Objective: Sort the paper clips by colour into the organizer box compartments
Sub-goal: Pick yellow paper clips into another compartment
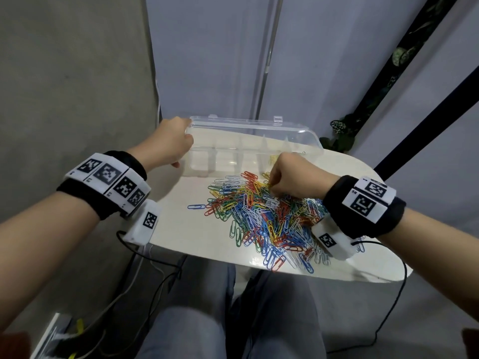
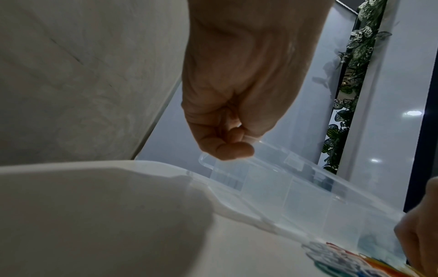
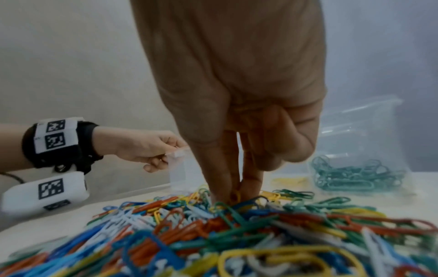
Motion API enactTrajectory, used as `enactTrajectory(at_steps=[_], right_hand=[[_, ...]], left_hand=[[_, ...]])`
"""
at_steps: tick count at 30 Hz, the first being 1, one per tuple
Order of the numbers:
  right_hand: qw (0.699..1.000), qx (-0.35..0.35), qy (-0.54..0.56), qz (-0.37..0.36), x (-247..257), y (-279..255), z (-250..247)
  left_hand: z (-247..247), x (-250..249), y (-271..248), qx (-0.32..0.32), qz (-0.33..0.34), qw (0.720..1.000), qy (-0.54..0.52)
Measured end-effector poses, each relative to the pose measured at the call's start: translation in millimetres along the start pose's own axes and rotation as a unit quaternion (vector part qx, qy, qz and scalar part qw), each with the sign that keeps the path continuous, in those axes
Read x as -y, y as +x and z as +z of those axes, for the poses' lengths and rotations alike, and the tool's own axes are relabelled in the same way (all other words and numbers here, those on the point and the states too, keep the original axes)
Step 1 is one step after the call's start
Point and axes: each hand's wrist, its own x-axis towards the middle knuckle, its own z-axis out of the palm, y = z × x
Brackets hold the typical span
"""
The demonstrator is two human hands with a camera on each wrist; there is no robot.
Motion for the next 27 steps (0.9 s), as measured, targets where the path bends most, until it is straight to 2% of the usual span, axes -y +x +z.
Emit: enactTrajectory(at_steps=[4, 8, 12, 18, 23, 27], right_hand=[[0.995, 0.002, 0.094, 0.025, -4.7, -1.7, -12.1], [0.972, 0.011, 0.22, 0.078, -13.6, -5.6, -27.1], [0.955, 0.04, 0.271, 0.113, -21.5, -6.3, -36.4], [0.93, 0.05, 0.342, 0.127, -27.2, -7.5, -39.0], [0.903, -0.02, 0.41, 0.129, -22.5, 0.4, -57.8], [0.918, -0.124, 0.353, 0.13, -17.3, 18.4, -71.3]], left_hand=[[-1.1, 1.5, 0.4, 0.0, 0.002, 1.0, 0.01], [-0.5, 1.3, 1.1, 0.0, 0.002, 1.0, 0.009], [-0.9, 0.0, 0.0, 0.0, 0.001, 1.0, 0.008], [-1.1, 0.5, -0.3, -0.001, 0.002, 1.0, 0.008], [-0.5, 2.2, 1.1, -0.003, 0.003, 1.0, 0.003], [-0.3, 2.2, 1.4, -0.002, 0.001, 1.0, 0.002]])
